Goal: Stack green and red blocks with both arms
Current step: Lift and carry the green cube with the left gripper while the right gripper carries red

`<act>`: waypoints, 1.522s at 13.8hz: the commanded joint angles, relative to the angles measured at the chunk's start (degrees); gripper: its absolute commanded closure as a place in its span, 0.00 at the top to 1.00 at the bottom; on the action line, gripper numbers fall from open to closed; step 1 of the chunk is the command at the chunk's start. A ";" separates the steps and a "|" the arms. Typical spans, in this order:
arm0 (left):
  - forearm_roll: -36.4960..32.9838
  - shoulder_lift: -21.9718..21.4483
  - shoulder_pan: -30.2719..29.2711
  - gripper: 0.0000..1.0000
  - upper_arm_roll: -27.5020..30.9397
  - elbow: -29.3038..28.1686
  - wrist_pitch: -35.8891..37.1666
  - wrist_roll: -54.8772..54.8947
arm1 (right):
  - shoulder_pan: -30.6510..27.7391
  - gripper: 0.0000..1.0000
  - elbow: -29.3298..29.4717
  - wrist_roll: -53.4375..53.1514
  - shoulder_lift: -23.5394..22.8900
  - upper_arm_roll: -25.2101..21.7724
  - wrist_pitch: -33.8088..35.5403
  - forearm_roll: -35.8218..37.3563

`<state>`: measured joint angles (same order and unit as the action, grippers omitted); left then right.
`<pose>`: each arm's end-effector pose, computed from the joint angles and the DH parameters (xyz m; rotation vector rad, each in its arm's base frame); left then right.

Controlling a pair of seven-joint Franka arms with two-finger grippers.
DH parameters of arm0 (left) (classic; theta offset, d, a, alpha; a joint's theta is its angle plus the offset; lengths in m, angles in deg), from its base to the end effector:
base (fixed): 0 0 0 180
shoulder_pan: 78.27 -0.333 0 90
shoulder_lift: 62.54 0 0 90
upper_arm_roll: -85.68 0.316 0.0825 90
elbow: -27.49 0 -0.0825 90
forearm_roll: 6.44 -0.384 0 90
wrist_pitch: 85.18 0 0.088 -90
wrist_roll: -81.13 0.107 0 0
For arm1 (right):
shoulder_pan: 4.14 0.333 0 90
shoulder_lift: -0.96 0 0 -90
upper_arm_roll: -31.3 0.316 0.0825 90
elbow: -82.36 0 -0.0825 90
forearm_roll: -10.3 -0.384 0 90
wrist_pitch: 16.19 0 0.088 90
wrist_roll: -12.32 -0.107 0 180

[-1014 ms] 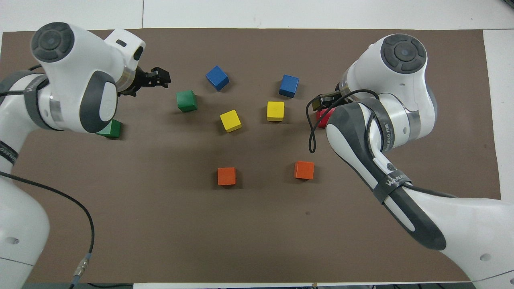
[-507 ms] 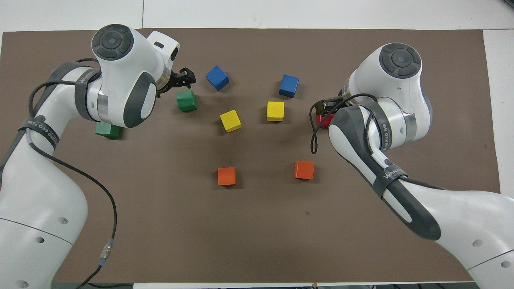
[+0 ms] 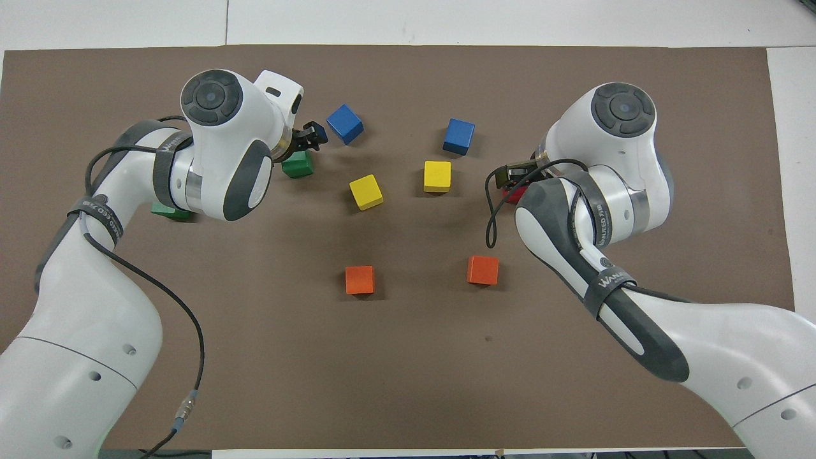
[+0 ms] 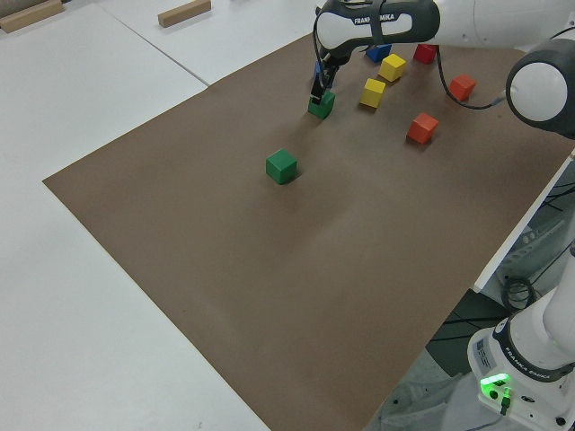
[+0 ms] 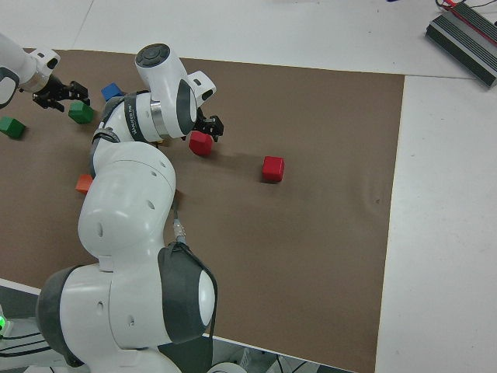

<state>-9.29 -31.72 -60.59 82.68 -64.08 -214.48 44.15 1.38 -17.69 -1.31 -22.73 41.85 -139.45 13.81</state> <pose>0.6585 -0.2417 0.3309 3.0634 0.4073 0.1751 0.6327 0.1687 0.3408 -3.1186 -0.0953 0.0101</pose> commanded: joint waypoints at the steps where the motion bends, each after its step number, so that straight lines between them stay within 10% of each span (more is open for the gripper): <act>1: -1.10 -0.59 0.69 1.00 0.89 -2.64 -3.32 -1.16 | 0.54 1.00 -0.76 -2.80 -0.40 0.44 -2.51 -0.09; 16: -1.01 -0.77 1.13 0.97 0.98 -6.51 -8.87 -1.95 | 0.02 1.00 -0.76 -4.21 -3.39 0.35 -5.15 0.88; 19: -1.01 -0.77 0.96 0.00 1.07 -5.11 -5.81 -3.01 | 0.46 1.00 -0.76 -4.65 -4.27 0.26 -6.38 0.88; 21: -1.10 -0.68 0.78 0.00 1.07 -0.65 0.59 -3.00 | 0.63 1.00 -0.76 -4.74 -4.53 0.26 -6.73 0.88</act>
<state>-9.32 -31.77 -60.48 82.91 -68.00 -219.67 42.60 2.11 -18.10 -4.08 -26.94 41.75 -144.69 13.85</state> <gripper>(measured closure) 0.445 0.000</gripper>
